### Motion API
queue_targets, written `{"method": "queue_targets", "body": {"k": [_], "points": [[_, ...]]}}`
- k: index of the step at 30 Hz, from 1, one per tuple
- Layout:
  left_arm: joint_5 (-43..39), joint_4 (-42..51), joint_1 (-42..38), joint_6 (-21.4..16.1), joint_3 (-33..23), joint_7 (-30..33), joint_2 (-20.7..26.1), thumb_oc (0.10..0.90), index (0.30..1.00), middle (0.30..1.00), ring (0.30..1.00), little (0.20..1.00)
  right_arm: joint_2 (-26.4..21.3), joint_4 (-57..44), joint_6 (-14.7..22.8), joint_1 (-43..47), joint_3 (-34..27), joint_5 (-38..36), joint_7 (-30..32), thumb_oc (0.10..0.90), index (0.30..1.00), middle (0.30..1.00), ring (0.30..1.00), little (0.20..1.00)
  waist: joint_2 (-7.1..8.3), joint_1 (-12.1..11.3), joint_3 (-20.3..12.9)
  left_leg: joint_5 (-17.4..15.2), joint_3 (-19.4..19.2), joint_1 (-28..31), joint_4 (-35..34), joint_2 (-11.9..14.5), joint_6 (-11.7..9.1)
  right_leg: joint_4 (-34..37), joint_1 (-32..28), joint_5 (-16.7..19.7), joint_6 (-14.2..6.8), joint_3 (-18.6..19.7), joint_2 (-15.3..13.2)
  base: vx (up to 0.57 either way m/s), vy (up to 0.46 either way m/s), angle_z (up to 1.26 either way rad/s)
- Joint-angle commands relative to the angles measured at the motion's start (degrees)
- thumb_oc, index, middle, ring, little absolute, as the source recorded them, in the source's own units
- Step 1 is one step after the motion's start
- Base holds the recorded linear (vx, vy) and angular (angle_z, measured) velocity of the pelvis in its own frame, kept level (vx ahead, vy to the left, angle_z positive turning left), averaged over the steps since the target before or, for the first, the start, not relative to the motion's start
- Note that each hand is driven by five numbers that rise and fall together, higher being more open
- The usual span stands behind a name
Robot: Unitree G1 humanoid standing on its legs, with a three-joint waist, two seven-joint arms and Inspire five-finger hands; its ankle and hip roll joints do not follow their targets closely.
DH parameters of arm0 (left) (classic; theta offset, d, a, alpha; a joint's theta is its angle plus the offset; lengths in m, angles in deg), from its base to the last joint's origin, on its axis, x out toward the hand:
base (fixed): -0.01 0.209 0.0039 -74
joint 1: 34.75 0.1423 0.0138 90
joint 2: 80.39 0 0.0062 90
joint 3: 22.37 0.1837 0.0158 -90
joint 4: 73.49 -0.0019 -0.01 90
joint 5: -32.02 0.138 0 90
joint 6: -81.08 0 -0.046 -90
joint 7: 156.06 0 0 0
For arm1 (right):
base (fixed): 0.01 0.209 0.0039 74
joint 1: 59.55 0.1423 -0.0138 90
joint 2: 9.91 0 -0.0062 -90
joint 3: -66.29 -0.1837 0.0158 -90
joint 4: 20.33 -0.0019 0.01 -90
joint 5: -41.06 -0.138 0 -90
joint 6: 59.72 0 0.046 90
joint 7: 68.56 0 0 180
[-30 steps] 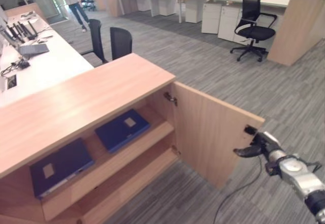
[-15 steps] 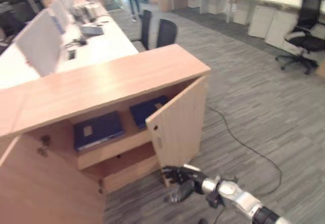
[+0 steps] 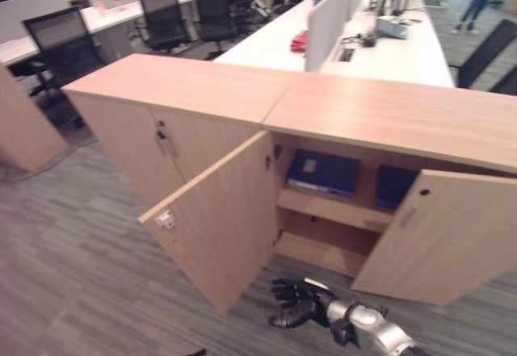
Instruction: Put the empty folder in the office cabinet
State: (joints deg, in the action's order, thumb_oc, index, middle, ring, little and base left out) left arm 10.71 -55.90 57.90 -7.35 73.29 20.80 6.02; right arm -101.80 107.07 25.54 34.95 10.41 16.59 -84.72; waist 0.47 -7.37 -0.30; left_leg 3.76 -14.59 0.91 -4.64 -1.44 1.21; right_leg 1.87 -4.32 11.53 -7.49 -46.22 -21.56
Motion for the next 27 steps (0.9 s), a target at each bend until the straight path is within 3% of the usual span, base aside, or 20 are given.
{"method": "queue_targets", "body": {"k": [1,3,6,9,10,13,14,17,21,27], "points": [[0.22,-3.42,-4.40,-0.07,-0.21,-2.47,-3.61,0.800,0.900,0.900,0.900,0.900,1.45,5.87,3.54,2.31,-4.19,3.16,4.18,0.800,0.900,0.900,0.900,0.900,-1.80,-1.03,0.98,-5.73,2.76,0.16,-0.36,2.51,-3.69,-0.62,-0.61,-6.79,-2.95,-4.49,0.18,0.00,0.127,0.75],[-1.17,-3.41,-3.72,-0.26,-1.66,-1.69,-2.77,0.800,0.900,0.900,0.900,0.900,5.14,16.39,3.06,0.41,-9.94,3.45,7.61,0.800,0.900,0.900,0.900,0.900,-1.42,-2.23,0.48,-5.73,6.11,-0.58,-0.36,0.90,-3.13,-1.52,-1.79,-6.72,-3.67,-5.30,-1.15,0.02,0.144,0.83],[-2.22,-3.57,-3.81,-0.65,-1.96,-0.86,-2.20,0.800,0.900,0.900,0.900,0.900,7.55,25.53,3.41,0.62,-15.54,1.23,9.85,0.800,0.900,0.900,0.900,0.900,-1.37,-2.31,0.54,-5.54,8.20,-1.11,-0.36,0.16,-2.82,-1.72,-1.40,-7.06,-3.81,-2.54,-1.34,0.01,0.083,0.70],[-3.58,-2.44,-4.57,-2.58,-4.05,1.62,-0.40,0.800,0.900,0.900,0.900,0.900,8.54,38.53,3.53,-0.25,-26.35,-2.65,14.18,0.800,0.900,0.900,0.900,0.900,-1.07,-2.73,-0.09,-5.89,10.50,-1.23,-0.36,-1.07,-2.57,-0.30,-1.72,-7.03,-4.78,2.93,-0.43,0.07,0.045,0.50],[-3.12,-1.95,-4.67,-3.02,-4.37,2.08,0.26,0.800,0.900,0.900,0.900,0.900,8.32,40.35,3.25,-1.22,-27.33,-1.45,14.27,0.800,0.900,0.900,0.900,0.900,-0.85,-2.86,-0.40,-6.06,10.85,-1.14,-0.36,-1.42,-2.43,0.18,-2.32,-6.75,-5.07,2.89,-0.30,0.08,0.030,0.25],[-2.38,0.20,-4.57,-3.71,-4.69,3.04,1.58,0.800,0.900,0.900,0.900,0.900,8.13,42.57,3.08,-3.45,-27.03,3.10,14.23,0.800,0.900,0.900,0.900,0.900,-0.40,-3.01,-0.86,-5.92,11.66,-1.39,-0.36,-1.81,-2.26,1.00,-3.00,-6.50,-5.23,2.14,0.02,0.04,-0.008,0.25],[-2.25,2.76,-4.96,-4.28,-5.95,3.87,3.79,0.800,0.900,0.900,0.900,0.900,7.64,43.47,2.63,-5.60,-25.37,9.48,13.58,0.800,0.900,0.900,0.900,0.900,-0.26,-3.15,-1.00,-5.74,12.23,-1.50,-0.36,-1.99,-2.07,1.59,-3.13,-6.43,-5.29,2.19,0.38,0.05,-0.018,0.08],[-0.53,6.51,-6.15,-4.97,-7.54,4.42,8.28,0.800,0.900,0.900,0.900,0.900,7.06,42.97,2.61,-8.08,-22.04,17.83,12.73,0.800,0.900,0.900,0.900,0.900,0.00,-2.54,-1.19,-5.99,11.88,-1.34,-0.36,-1.93,-2.06,2.20,-3.16,-6.48,-5.36,2.79,0.72,0.03,-0.024,-0.03],[1.38,5.05,-8.73,-5.46,-9.52,4.70,13.93,0.800,0.900,0.900,0.900,0.900,6.22,41.67,3.03,-9.35,-22.70,17.05,12.46,0.800,0.900,0.900,0.900,0.900,0.36,-0.89,-0.82,-6.21,10.85,-0.96,-0.36,-1.42,-2.28,2.15,-2.81,-6.55,-5.34,4.38,0.91,0.01,-0.045,-0.22],[7.56,11.23,-14.47,-5.96,-9.35,6.74,22.58,0.800,0.900,0.900,0.900,0.900,5.09,39.84,3.47,-11.03,-22.43,18.42,11.92,0.800,0.900,0.900,0.900,0.900,0.58,1.88,-1.01,-7.00,9.22,0.29,-0.36,-0.73,-2.79,2.81,-3.35,-6.49,-5.82,5.78,1.52,0.02,-0.039,-0.12]]}}
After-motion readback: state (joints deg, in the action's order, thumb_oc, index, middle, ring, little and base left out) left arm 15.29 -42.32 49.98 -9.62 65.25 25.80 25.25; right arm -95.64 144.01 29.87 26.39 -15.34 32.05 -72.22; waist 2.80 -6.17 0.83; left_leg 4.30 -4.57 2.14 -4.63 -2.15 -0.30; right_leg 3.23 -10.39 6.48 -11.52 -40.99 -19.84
